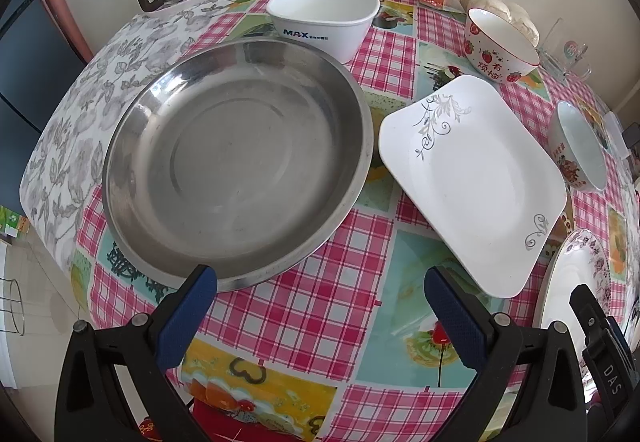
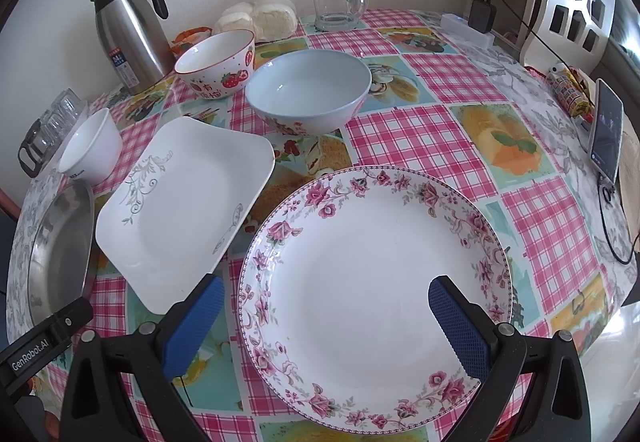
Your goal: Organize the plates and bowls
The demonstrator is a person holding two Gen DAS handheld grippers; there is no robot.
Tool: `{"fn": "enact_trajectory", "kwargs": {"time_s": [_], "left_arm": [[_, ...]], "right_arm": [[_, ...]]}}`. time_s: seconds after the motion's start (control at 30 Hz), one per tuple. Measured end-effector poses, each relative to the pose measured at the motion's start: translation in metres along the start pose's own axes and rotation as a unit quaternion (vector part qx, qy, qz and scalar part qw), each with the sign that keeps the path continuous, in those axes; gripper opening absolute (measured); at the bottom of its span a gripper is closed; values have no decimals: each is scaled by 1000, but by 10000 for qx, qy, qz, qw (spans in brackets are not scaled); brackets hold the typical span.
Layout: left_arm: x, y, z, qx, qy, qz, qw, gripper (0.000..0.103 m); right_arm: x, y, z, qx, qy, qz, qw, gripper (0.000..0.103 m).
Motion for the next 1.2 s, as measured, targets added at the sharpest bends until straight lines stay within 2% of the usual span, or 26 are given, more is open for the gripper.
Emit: {"fn": "enact_trajectory", "kwargs": {"time_s": [0.77,0.87,0.97,1.07,1.2], "left_arm": [[2,-2,0,-23,-30,-62,10000,103],[19,5,-9,-297,-110,-481,9983,103],[42,11,-15,-483,-237,-937,9941,103],[73,14,-15,-550,-245,-1459,9875,103],[102,17,-13,-564,-145,-1804,9819,103]], "right_arm": [[1,0,1,17,-6,-18,10000,103],[6,1,-3,-116,151,-87,9998,103],[20,2,-10,-327,502,-192,9980,103],[41,2,-13,-393,886,-306,9948,103],[75,-3,-18,-476,1328,-514,9887,103]]}}
Point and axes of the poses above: each gripper's, at about its wrist camera, not at the fingertips, and z roughly the way its jaws point, x to its left, y to its top, the point moved 2 cm from there along z, roughly the way its jaws point, and after that the axes turned 9 degrees about -x, right-handed, at the moved point
